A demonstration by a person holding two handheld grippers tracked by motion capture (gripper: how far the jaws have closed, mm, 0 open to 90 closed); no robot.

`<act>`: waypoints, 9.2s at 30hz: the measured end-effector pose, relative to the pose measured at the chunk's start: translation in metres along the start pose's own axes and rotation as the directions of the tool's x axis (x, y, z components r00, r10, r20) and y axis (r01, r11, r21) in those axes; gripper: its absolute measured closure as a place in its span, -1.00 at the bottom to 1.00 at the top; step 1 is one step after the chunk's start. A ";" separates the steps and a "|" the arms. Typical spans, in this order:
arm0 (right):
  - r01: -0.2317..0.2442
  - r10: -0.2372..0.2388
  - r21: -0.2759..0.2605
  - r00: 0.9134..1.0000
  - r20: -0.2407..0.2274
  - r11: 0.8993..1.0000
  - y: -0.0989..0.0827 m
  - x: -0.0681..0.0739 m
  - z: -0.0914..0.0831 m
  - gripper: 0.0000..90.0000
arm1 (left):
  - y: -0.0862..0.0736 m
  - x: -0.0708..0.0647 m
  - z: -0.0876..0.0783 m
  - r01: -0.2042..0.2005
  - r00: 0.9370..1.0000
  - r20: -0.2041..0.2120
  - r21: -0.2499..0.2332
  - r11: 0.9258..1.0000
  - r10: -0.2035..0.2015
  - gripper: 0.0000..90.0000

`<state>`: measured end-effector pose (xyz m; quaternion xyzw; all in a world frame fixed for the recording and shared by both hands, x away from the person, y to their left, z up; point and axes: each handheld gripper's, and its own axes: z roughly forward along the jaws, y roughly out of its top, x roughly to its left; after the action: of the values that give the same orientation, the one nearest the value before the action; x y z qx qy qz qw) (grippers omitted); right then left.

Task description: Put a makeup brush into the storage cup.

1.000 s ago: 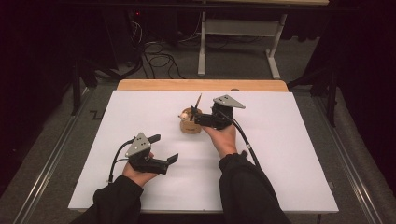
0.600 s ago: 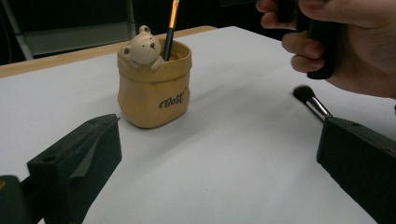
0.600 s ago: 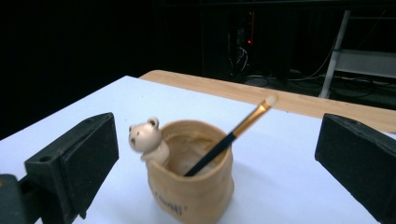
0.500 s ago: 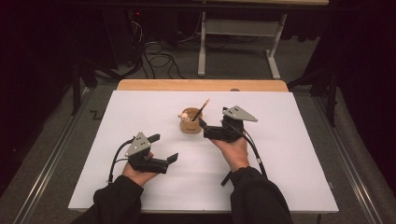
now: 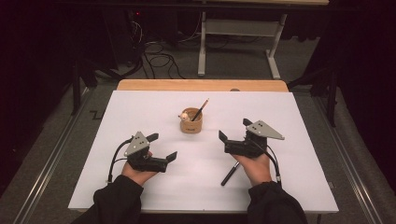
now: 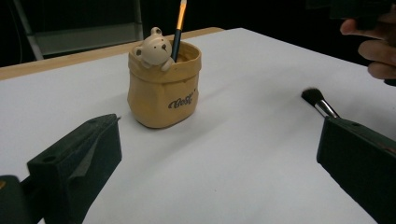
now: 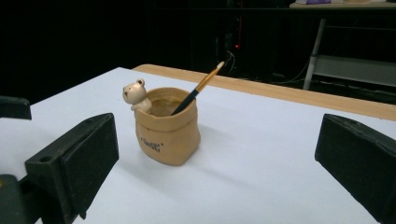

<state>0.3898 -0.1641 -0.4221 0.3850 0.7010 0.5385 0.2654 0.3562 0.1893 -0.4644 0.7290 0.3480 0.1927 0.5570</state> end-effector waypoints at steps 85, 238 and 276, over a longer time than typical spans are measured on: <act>0.051 -0.052 0.028 0.997 0.050 0.998 -0.052 -0.036 -0.076 -0.99 | 0.026 0.006 0.024 0.107 0.992 -0.116 0.512 0.852 -0.055 -0.95; 0.007 -0.014 0.043 0.986 0.168 0.999 -0.059 -0.073 -0.093 -0.99 | 0.047 -0.161 0.166 -0.150 0.988 0.134 0.789 0.595 0.072 0.75; 0.001 -0.008 0.044 0.986 0.165 0.999 -0.060 -0.073 -0.093 -0.99 | 0.052 -0.124 0.132 -0.165 0.985 0.160 0.767 0.620 0.064 0.76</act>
<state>0.3425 -0.2831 -0.4569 0.4327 0.6891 0.4884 0.3152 0.3752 0.0031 -0.4421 0.9284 0.3168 0.0158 0.1937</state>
